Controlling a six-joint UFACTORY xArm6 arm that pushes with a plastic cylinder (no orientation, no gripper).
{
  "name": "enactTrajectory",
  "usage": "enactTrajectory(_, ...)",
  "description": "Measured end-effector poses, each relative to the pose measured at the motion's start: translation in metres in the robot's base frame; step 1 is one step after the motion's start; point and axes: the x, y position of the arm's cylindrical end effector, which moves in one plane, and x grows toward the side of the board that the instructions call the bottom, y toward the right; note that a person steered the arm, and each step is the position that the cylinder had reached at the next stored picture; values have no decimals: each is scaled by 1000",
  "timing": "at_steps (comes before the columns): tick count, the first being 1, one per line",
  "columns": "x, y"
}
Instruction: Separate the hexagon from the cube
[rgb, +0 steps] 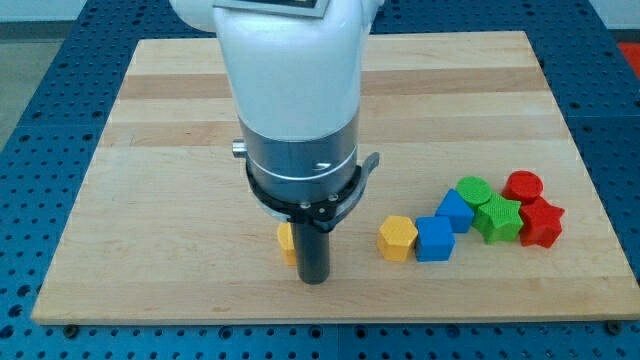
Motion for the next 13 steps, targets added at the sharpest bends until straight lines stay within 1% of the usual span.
enactTrajectory(1, 19, 37)
enactTrajectory(2, 27, 69)
enactTrajectory(4, 14, 105)
enactTrajectory(5, -3, 123)
enactTrajectory(6, -29, 127)
enactTrajectory(7, -41, 127)
enactTrajectory(9, -41, 118)
enactTrajectory(11, -36, 79)
enactTrajectory(13, -25, 54)
